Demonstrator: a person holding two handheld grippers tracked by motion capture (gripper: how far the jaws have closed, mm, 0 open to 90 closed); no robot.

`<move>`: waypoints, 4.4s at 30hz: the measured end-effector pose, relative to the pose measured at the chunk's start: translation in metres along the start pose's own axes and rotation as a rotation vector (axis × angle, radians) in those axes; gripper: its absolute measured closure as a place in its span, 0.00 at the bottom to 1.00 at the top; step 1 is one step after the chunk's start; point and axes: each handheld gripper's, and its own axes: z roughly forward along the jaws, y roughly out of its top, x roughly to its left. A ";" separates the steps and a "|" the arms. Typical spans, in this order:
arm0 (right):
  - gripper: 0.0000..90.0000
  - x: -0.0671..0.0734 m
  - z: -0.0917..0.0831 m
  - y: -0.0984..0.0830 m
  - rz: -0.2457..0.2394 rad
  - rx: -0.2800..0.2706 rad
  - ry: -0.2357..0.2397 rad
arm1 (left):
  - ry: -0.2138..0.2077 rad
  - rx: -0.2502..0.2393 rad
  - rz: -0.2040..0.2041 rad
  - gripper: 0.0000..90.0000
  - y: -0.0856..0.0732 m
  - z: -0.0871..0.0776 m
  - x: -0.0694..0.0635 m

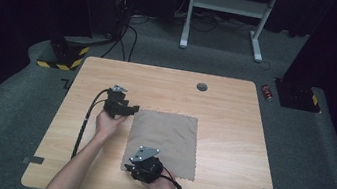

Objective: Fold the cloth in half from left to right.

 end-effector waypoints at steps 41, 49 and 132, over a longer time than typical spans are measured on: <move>0.96 0.026 0.014 0.005 -0.089 0.045 -0.058 | 0.065 0.057 0.135 0.90 -0.005 0.032 -0.013; 0.99 0.027 0.012 0.004 -0.094 0.046 -0.064 | 0.032 0.059 0.104 1.00 -0.005 0.033 -0.011; 1.00 -0.018 -0.065 -0.066 0.160 -0.078 -0.153 | -0.104 0.009 0.151 1.00 0.044 0.049 -0.071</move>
